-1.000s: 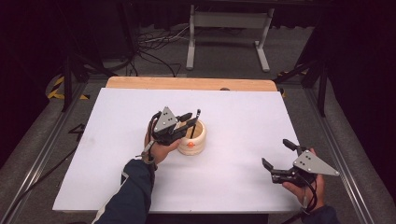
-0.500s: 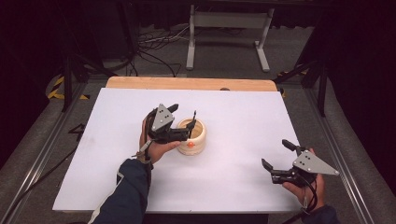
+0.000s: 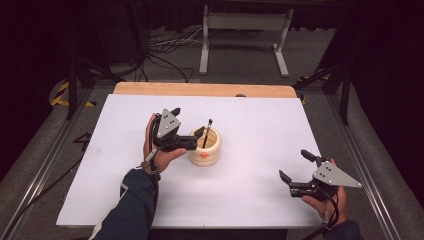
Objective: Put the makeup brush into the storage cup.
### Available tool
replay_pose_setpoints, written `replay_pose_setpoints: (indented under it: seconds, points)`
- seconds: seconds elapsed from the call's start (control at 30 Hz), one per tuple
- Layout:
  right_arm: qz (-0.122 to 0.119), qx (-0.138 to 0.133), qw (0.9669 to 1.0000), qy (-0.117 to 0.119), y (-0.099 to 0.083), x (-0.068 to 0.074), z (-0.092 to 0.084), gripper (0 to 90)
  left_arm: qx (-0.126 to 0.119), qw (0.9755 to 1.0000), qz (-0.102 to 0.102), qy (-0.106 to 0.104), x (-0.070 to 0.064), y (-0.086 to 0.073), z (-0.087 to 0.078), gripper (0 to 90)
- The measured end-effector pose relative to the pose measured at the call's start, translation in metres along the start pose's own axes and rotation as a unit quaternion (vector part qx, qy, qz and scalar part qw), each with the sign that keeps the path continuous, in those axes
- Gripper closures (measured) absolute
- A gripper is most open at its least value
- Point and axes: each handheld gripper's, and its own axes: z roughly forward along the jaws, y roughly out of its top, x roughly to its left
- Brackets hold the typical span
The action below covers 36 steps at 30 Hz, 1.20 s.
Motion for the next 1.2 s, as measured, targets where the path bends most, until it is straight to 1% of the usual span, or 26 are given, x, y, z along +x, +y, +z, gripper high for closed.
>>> replay_pose_setpoints:
  seconds: [0.03, 0.07, 0.1, 0.23, 0.27, 0.4, 0.47, 0.5, 0.53, 0.67, 0.83, 0.87, 0.93, 1.0, 1.07, 1.13, 1.2]
  points:
    - [0.001, 0.000, 1.0000, 0.000, 0.000, 0.000, 0.000, 6.0, -0.002, 1.0000, 0.005, -0.002, 0.001, 0.001, -0.002, 3.1]
    - [0.001, 0.000, 1.0000, 0.000, 0.000, 0.000, 0.000, 6.0, -0.001, 1.0000, 0.004, 0.000, 0.001, 0.001, -0.003, 3.1]
    - [0.001, 0.000, 1.0000, 0.000, 0.000, 0.000, 0.000, 6.0, -0.001, 1.0000, 0.009, 0.004, 0.002, 0.001, -0.004, 3.1]
    - [-0.001, 0.002, 1.0000, 0.001, 0.000, 0.001, 0.000, 6.0, -0.005, 0.9999, 0.012, 0.005, 0.004, 0.003, -0.009, 2.1]
    - [0.000, 0.003, 1.0000, 0.001, 0.000, 0.001, 0.001, 6.0, -0.010, 0.9999, 0.010, 0.001, 0.005, 0.003, -0.012, 2.1]
    - [-0.002, 0.004, 1.0000, 0.002, 0.000, 0.001, 0.001, 6.1, -0.016, 0.9998, 0.012, 0.000, 0.007, 0.004, -0.017, 1.8]
    - [-0.002, 0.003, 1.0000, 0.001, 0.000, 0.001, 0.000, 6.1, -0.018, 0.9997, 0.014, -0.007, 0.008, 0.002, -0.020, 1.9]
    - [-0.001, 0.003, 1.0000, 0.002, 0.000, 0.001, 0.000, 6.1, -0.018, 0.9997, 0.014, -0.007, 0.008, 0.002, -0.020, 2.0]
    - [-0.002, 0.002, 1.0000, 0.002, 0.000, 0.001, 0.000, 6.2, -0.019, 0.9996, 0.018, -0.005, 0.008, 0.002, -0.023, 2.1]
    - [-0.003, 0.004, 1.0000, 0.003, 0.000, 0.002, 0.001, 6.2, -0.032, 0.9993, 0.017, -0.007, 0.011, 0.001, -0.029, 2.2]
    - [-0.004, 0.004, 1.0000, 0.004, 0.000, 0.002, 0.001, 6.2, -0.021, 0.9995, 0.024, -0.004, 0.016, -0.001, -0.034, 1.6]
    - [-0.003, 0.005, 1.0000, 0.004, 0.000, 0.002, 0.001, 6.2, -0.022, 0.9994, 0.026, -0.002, 0.016, -0.002, -0.035, 1.6]
    - [-0.005, 0.006, 1.0000, 0.005, 0.000, 0.002, 0.002, 6.2, -0.018, 0.9993, 0.032, -0.004, 0.017, -0.003, -0.038, 1.6]
    - [-0.005, 0.006, 1.0000, 0.006, 0.000, 0.003, 0.002, 6.2, -0.016, 0.9990, 0.042, 0.001, 0.018, -0.004, -0.040, 1.6]
    - [-0.005, 0.006, 0.9999, 0.006, 0.000, 0.003, 0.002, 6.2, -0.013, 0.9990, 0.042, 0.000, 0.019, -0.005, -0.043, 1.7]
    - [-0.006, 0.007, 0.9999, 0.006, 0.000, 0.003, 0.002, 6.2, -0.014, 0.9990, 0.043, 0.003, 0.019, -0.007, -0.045, 2.0]
    - [-0.006, 0.007, 0.9999, 0.006, 0.000, 0.003, 0.002, 6.3, -0.010, 0.9988, 0.048, 0.003, 0.020, -0.008, -0.047, 2.0]
